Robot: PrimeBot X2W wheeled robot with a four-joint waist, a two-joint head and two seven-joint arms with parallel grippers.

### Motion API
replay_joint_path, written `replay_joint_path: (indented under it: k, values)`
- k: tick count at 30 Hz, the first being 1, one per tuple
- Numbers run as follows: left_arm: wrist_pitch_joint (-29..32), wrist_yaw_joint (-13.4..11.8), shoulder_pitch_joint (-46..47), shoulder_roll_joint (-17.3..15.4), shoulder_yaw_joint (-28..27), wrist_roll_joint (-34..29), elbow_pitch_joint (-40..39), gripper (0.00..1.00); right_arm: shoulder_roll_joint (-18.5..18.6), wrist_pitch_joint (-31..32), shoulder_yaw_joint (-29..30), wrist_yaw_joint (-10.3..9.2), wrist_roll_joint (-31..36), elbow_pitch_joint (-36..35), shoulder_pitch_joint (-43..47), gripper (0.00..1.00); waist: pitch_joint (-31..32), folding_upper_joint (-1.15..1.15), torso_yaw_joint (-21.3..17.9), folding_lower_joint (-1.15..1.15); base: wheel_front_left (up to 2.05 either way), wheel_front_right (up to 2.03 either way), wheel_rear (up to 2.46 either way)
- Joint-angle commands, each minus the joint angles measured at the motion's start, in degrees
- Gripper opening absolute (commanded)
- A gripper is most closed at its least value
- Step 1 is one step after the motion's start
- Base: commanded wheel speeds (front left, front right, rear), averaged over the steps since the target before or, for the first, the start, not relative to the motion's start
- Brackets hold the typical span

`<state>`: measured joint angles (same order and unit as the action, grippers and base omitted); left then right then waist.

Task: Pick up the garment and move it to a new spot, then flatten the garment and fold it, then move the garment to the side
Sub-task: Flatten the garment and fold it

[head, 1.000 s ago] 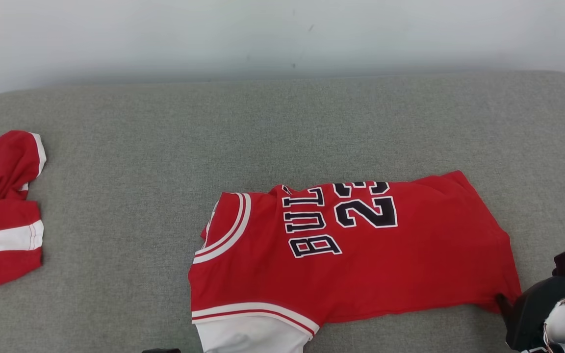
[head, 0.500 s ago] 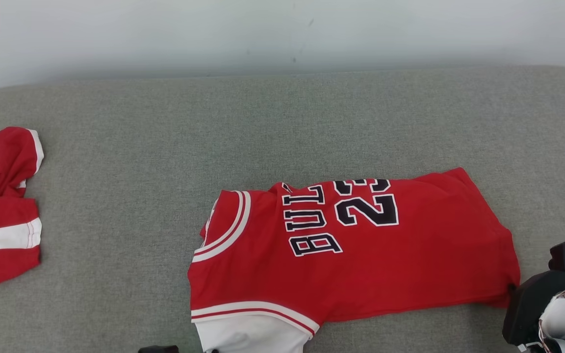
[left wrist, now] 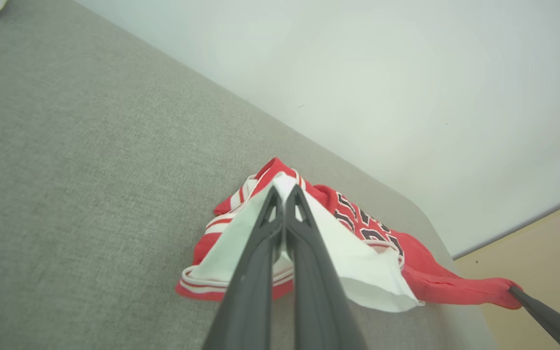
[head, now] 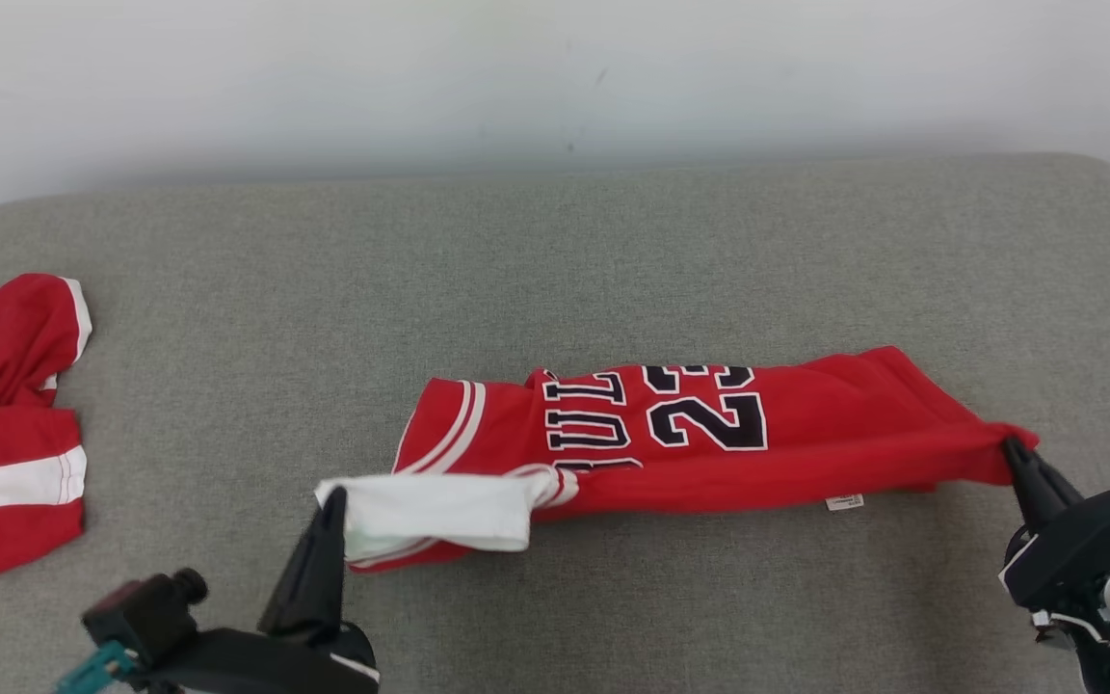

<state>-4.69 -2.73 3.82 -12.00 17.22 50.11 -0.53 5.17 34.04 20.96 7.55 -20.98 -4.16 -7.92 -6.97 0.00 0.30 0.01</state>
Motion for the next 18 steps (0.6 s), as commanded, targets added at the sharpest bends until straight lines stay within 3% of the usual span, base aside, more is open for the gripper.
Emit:
replay_joint_path:
  k: [1, 8, 18]
  values:
    - [-0.4, 0.3, 0.8, -0.2, -0.8, 0.9, -1.3, 0.00, -0.3, -0.8, 0.3, -0.13, -0.5, -0.7, -0.5, 0.00, 0.4, 0.00, -0.3, -0.01, 0.00, 0.00, 0.00]
    - [0.1, 1.7, 4.9, -0.1, -3.9, 4.9, -7.9, 0.00, -1.0, -3.7, 0.1, -0.13, -4.8, -5.4, -2.8, 0.00, 1.4, 0.00, -0.9, -0.01, 0.00, 0.00, 0.00]
    - [3.8, 2.0, 17.6, -2.6, -6.9, 6.9, -12.6, 0.00, 0.2, -6.1, -5.3, -0.13, -9.6, -10.0, -10.1, 0.00, 3.9, 0.00, -2.8, -0.01, 0.00, 0.00, 0.00]
